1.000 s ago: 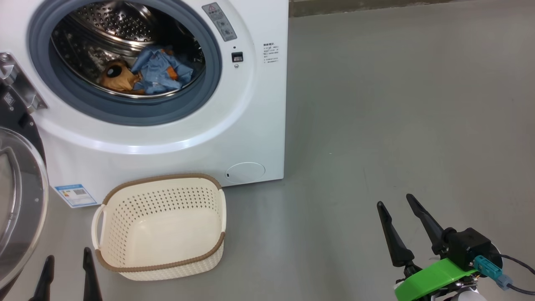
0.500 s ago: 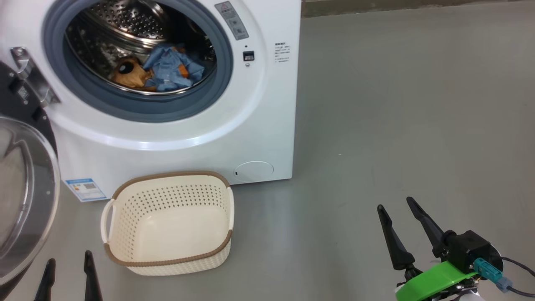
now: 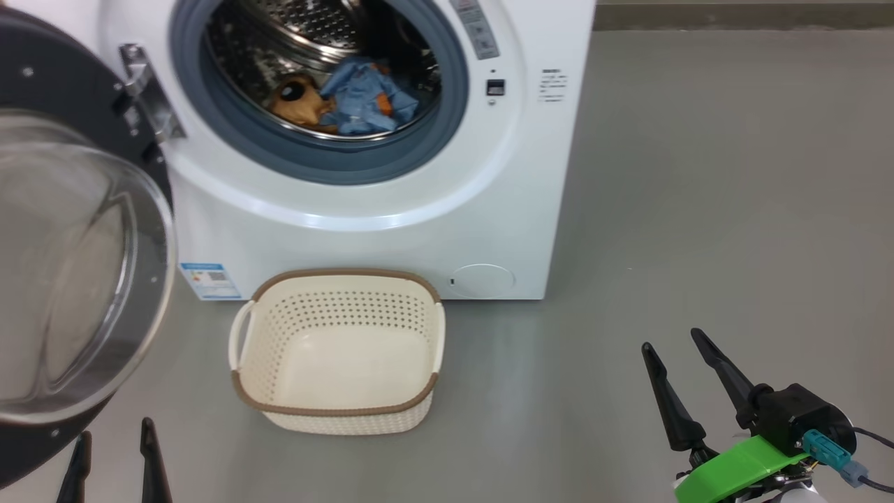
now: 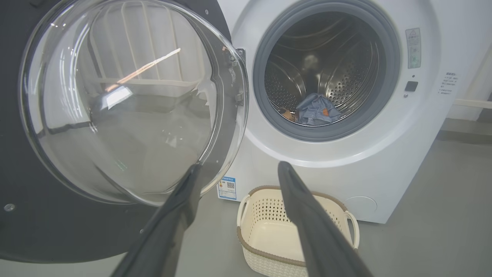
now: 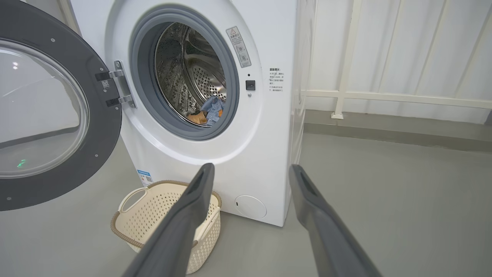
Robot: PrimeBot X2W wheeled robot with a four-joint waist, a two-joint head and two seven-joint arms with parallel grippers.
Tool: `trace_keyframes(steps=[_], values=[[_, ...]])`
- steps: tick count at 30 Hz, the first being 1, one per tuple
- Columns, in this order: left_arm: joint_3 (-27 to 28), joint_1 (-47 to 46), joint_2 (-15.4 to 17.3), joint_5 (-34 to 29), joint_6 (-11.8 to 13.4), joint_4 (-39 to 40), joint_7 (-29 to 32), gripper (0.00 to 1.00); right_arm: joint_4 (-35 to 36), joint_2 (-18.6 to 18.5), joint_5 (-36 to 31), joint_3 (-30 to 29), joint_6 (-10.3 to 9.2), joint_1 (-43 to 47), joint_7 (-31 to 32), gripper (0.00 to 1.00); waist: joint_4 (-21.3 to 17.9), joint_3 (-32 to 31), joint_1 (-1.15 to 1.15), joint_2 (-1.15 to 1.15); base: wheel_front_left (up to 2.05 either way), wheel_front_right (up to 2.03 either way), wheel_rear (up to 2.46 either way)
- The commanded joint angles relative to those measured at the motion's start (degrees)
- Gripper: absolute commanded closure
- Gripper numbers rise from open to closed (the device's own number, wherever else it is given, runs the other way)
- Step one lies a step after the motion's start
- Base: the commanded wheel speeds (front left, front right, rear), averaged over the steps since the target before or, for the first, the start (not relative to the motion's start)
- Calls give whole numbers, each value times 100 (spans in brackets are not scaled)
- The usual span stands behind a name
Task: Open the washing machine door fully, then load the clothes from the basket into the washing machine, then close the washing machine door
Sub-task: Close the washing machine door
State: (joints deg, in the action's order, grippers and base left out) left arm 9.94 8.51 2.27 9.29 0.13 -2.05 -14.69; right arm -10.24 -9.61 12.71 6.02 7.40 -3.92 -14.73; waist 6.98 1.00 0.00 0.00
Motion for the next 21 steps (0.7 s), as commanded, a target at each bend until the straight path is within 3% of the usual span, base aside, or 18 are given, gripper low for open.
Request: trace_keyframes(steps=[1,21], values=[[161,-66,61,-32,44,164,-30,0,123,-36,26,122,9,-133,-27,0,270,3,0,0,0,0,0],[58,14,61,-22,122,141,-30,0,64,71,44,207,9,-129,-27,0,1467,-1,0,0,0,0,0]])
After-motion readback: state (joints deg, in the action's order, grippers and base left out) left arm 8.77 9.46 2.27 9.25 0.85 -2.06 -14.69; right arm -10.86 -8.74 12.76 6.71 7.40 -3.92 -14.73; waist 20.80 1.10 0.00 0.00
